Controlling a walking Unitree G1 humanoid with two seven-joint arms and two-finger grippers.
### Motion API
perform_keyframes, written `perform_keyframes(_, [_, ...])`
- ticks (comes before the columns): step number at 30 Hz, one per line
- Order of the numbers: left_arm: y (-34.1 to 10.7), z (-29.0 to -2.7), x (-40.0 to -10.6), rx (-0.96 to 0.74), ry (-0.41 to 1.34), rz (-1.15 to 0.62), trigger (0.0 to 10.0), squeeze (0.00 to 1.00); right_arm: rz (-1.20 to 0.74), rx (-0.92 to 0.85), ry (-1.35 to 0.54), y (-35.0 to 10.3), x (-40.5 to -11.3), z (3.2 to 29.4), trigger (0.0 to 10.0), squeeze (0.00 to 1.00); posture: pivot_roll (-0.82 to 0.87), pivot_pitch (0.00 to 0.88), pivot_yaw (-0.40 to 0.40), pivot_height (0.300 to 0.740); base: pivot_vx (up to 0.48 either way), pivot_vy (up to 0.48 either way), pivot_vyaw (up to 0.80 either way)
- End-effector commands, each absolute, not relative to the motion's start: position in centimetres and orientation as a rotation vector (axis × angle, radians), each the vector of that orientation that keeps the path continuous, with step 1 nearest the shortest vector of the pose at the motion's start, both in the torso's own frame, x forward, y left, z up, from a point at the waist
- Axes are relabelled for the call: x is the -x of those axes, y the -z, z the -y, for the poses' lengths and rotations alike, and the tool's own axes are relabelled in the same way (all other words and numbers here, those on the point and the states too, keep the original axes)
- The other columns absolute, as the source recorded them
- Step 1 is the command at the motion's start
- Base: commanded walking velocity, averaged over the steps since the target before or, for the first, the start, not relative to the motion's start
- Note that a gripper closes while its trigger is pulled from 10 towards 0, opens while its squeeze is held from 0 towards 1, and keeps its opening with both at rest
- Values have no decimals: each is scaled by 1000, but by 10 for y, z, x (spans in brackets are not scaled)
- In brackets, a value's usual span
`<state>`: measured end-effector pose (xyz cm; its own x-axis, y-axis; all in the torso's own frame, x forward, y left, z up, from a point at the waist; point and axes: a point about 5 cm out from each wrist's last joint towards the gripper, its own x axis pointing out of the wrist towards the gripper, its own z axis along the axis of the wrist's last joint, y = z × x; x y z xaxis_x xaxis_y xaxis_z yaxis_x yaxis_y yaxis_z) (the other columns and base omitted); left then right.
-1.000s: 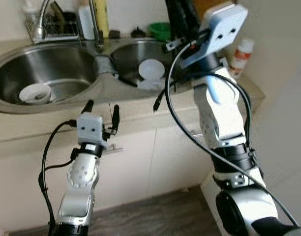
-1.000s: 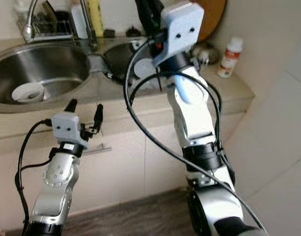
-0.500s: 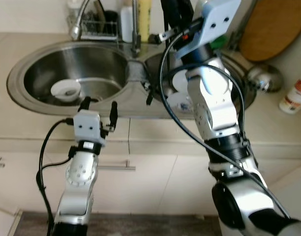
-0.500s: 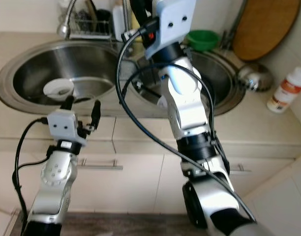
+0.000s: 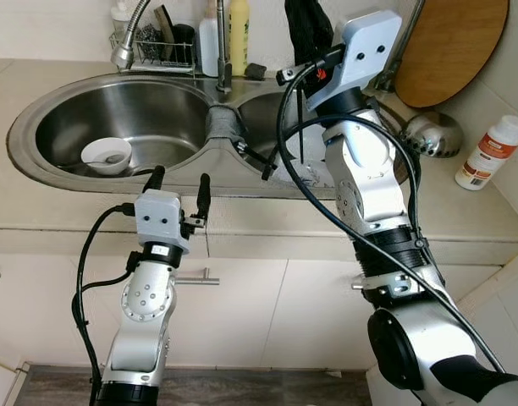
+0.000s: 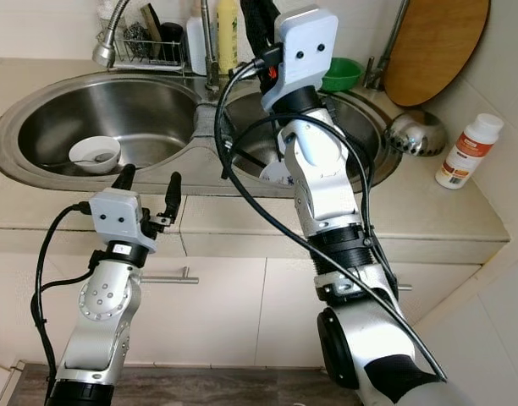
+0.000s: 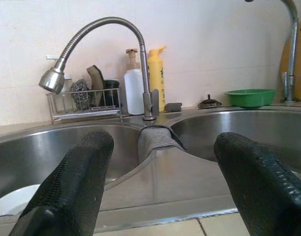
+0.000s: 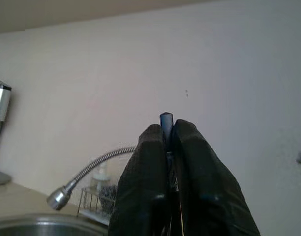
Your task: Kitchen organization
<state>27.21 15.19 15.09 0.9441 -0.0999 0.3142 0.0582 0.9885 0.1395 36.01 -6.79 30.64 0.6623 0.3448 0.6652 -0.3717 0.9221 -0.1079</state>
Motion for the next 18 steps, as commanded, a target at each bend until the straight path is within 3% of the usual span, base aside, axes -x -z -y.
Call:
perform_keyframes(1, [-151,-148,-271,-124,93,332,10000,0,758,-63,-388,-310,-363,68,0,0,87,0,-56,740,0,0,0])
perform_keyframes(18, [-152,-148,-270,-126,96,332,10000,0,813,-145,-205,-294,-369,78,0,0,99,3,-54,740,0,0,0])
